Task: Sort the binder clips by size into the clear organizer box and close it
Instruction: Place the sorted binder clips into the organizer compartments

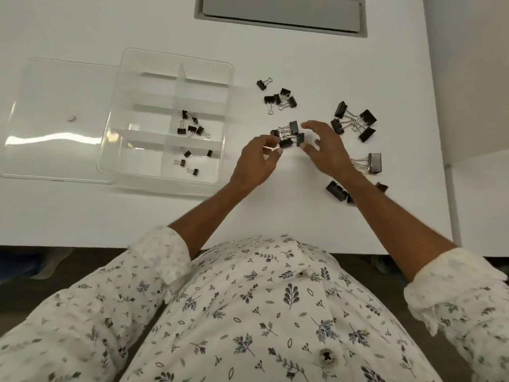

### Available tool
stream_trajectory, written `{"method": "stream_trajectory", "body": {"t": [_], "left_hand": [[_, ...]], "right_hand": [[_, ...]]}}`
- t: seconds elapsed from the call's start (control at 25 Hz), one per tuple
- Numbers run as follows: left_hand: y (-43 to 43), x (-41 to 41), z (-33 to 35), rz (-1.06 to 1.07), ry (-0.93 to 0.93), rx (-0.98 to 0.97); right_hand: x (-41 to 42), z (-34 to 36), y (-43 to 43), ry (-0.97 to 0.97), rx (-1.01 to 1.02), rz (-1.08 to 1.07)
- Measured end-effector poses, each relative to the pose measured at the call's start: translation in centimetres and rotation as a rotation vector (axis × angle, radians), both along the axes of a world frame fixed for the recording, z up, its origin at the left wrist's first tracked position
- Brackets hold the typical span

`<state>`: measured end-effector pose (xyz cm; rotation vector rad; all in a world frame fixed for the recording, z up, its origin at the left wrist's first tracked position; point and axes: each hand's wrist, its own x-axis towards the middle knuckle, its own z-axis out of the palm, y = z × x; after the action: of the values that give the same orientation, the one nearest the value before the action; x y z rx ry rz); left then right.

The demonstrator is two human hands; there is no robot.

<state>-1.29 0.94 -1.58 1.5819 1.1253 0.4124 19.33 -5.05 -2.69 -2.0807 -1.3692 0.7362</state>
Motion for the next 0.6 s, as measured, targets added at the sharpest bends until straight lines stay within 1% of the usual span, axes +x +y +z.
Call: {"method": "stream_trajectory", "body": {"t": [0.04, 0.08, 0.16, 0.2, 0.32, 0.4, 0.48, 0.6], "left_hand": [[0.0, 0.4, -0.6, -0.021, 0.028, 0.076], [0.1, 0.8, -1.2, -0.045, 0.052, 0.161], [0.6, 1.6, -1.9, -0.11, 0.107, 0.294], [0.9, 2.1, -1.9, -0.14, 0.139, 0.316], [1.8, 3.3, -2.1, -0.225, 0.245, 0.317], [2.0, 3.7, -2.6, -0.239, 0.312, 0.379], [1.9, 3.6, -2.9, -0.213, 0.304, 0.451], [1.8, 2.8, -3.2, -0.169, 0.263, 0.429]], "right_hand": [[0.2, -1.0, -0.2, -0.1, -0.01, 0.105], [0.3, -1.8, -0.3, -0.17, -0.035, 0.166], [0.2, -2.5, -0.4, -0.237, -0.057, 0.169], [0.1, -2.6, -0.5, -0.254, -0.037, 0.152], [-0.2, -2.4, -0.9, -0.264, 0.016, 0.128], [-0.1, -1.9, -1.2, -0.27, 0.029, 0.132], [0.3, -1.3, -1.7, -0.244, 0.031, 0.11], [0.7, -0.5, -2.1, -0.152, 0.038, 0.017]]}}
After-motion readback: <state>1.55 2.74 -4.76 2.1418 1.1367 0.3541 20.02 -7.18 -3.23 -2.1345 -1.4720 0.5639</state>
